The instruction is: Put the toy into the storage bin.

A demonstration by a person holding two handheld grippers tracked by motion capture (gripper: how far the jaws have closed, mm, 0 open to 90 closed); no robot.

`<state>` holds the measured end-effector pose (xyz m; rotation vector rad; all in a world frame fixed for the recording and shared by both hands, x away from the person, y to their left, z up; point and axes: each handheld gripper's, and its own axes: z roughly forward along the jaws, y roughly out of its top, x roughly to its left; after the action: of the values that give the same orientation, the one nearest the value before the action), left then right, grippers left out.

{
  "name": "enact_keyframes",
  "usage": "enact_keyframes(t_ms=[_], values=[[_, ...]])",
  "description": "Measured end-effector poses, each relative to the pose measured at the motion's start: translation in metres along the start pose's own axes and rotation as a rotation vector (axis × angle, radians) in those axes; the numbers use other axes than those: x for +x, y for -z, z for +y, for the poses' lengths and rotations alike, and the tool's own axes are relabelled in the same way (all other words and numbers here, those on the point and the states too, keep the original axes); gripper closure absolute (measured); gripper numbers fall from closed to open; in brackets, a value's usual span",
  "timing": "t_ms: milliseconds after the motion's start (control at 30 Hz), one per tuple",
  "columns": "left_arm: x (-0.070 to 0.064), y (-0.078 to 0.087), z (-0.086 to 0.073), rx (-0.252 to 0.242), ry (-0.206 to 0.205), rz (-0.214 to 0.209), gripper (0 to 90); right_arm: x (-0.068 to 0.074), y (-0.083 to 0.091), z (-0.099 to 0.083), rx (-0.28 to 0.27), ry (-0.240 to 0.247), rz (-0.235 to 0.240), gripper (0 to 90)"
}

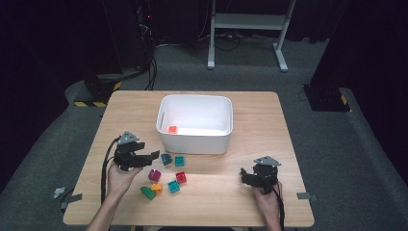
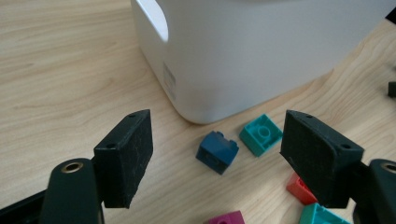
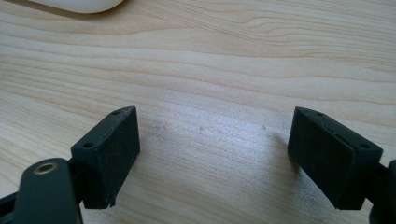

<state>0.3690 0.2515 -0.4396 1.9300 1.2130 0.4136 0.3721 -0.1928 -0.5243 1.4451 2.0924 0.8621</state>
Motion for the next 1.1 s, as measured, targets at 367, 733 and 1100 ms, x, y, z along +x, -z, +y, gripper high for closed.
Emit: enact_keyframes(t_ms=[367,733,1100], values=[[-0.009,-0.017,-0.019,0.061,-0.034,-0.004,28.1,0.0,0.0,0.0,0.0,0.0,0.0,16.6],[-0.003,-0.041,-0.019,0.097,-0.02,-0.009,29.5,0.0,0.0,0.0,0.0,0.0,0.0,16.6],[-0.002,-0.059,-0.015,0.131,-0.044,-0.014,33.8,0.0,0.0,0.0,0.0,0.0,0.0,16.6]])
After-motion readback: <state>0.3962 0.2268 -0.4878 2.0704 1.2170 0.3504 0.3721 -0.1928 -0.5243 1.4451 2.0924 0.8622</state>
